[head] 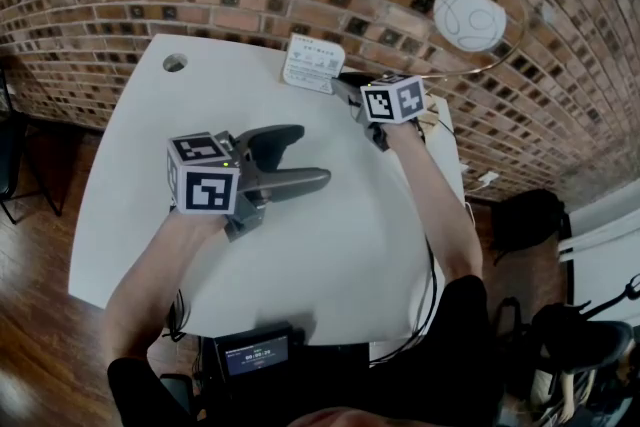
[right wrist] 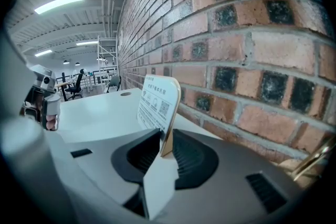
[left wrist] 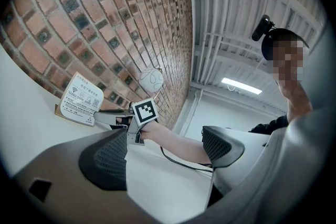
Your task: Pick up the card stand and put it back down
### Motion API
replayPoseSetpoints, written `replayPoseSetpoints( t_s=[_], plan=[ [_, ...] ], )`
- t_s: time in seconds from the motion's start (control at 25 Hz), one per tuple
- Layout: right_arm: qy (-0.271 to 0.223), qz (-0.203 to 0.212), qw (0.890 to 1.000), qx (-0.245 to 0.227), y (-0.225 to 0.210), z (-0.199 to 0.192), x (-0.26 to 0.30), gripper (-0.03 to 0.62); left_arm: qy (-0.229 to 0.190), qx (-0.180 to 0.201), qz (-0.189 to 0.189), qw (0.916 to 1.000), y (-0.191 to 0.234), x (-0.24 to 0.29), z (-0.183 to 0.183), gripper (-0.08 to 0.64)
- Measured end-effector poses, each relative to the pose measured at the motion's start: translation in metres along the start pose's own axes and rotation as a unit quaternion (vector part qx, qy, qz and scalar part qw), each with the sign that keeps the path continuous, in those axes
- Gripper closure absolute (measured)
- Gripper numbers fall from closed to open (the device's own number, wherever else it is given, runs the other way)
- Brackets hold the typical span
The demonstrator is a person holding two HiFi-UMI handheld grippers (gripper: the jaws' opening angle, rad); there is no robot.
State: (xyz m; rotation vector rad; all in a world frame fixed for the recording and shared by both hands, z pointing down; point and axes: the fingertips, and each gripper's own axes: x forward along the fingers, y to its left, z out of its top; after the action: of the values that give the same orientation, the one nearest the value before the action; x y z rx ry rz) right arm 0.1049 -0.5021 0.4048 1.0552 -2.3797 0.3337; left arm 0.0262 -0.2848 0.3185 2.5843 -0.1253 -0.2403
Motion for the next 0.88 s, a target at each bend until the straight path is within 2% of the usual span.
replayPoseSetpoints(
  t_s=[0.88],
  plan=[
    [0.004, 0.0, 1.0, 0.004, 0.0043, -0.0048, -0.0023, 0.486, 0.0, 0.0, -0.003, 1.0, -0.0021, 0.0005, 0.0011, 0.114]
  ],
)
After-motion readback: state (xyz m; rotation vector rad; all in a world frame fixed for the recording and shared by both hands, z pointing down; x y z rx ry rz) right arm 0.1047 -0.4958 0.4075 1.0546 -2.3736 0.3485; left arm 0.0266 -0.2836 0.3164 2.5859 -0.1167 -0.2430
